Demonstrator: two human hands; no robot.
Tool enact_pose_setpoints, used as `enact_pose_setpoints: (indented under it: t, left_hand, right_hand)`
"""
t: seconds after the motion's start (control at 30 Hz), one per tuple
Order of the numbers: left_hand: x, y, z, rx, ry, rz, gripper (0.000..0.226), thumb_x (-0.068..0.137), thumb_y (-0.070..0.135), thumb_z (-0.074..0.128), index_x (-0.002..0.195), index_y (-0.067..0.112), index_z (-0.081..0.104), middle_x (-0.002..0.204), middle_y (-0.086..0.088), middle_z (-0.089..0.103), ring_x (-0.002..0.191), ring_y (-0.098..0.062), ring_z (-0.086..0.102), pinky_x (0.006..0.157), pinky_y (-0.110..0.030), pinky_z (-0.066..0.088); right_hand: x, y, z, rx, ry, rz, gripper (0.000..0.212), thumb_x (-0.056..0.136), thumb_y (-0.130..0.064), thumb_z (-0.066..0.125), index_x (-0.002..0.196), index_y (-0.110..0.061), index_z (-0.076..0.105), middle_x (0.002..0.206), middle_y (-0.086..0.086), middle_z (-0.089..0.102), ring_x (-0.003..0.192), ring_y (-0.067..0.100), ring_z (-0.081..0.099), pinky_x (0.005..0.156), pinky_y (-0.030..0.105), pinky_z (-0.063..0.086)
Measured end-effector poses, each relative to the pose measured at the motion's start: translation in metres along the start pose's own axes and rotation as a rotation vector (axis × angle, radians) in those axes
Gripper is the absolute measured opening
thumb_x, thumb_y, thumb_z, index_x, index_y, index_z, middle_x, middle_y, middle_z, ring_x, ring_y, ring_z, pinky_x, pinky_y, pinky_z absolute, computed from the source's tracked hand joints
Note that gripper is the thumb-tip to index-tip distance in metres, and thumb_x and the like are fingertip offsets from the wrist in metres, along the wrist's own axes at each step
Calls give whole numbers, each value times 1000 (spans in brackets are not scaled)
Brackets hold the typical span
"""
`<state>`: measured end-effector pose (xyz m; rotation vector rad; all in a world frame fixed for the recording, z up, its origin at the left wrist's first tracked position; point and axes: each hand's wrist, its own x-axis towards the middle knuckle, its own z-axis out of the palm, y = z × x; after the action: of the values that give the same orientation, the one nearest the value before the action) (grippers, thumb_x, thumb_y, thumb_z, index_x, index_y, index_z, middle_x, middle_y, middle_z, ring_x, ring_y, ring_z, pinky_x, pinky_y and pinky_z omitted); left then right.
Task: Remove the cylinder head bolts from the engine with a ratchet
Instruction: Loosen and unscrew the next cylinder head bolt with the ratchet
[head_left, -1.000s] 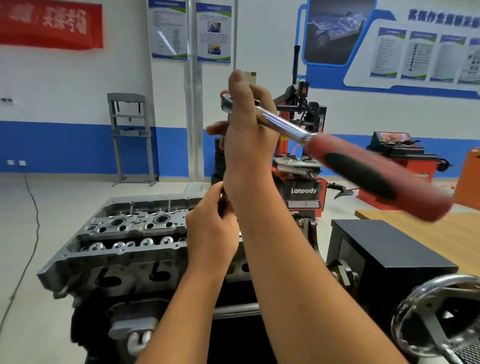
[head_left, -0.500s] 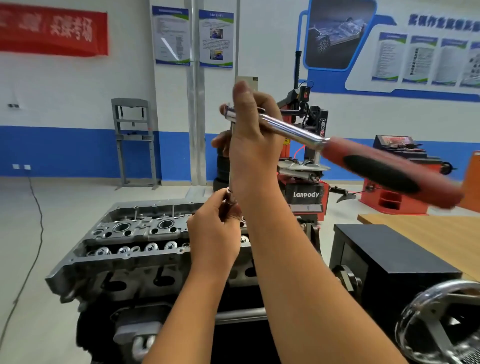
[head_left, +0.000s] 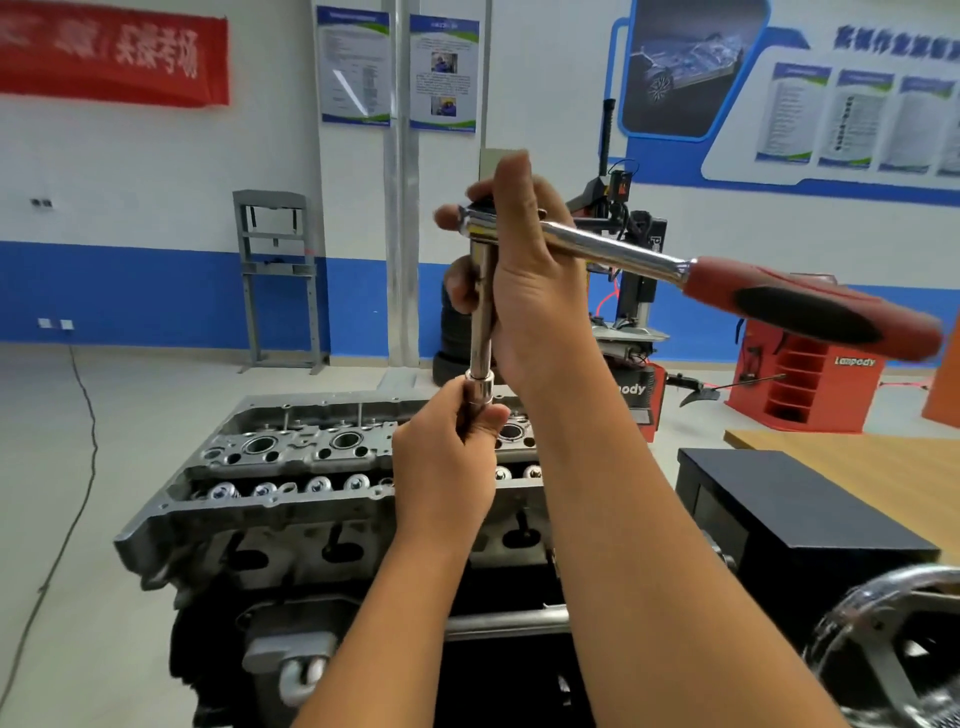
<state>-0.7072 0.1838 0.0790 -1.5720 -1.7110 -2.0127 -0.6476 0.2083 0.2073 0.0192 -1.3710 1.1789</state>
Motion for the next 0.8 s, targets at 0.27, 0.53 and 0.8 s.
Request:
enact_pose_setpoints:
  t: [0.27,0.53,0.8]
  left_hand:
    - [17,-2,-24,-33,-269,-58,18,103,25,60,87,25,68,77,8,71,71,-17,69,70,-49,61]
    - [18,-5,-27,-85,-270,-51,16,104,15,58,95,19,71,82,10,74,79,-12,72,77,-45,62]
    - [20,-11,-26,-222,-246,-92,23,102,13,62,98,33,73,88,16,77,86,-3,73,77,-19,59]
  right_hand:
    - [-3,1,7,-85,11,-87,60,70,-64,62,99,-11,61,88,7,69,46,17,52,49,28,42]
    - [-2,1,11,-46,27,-99,58,70,-61,61,96,-10,60,84,5,68,54,19,52,49,30,42]
    - [-5,-1,16,-72,5,-114,50,71,-52,60,92,-7,58,87,16,59,48,18,44,45,25,39]
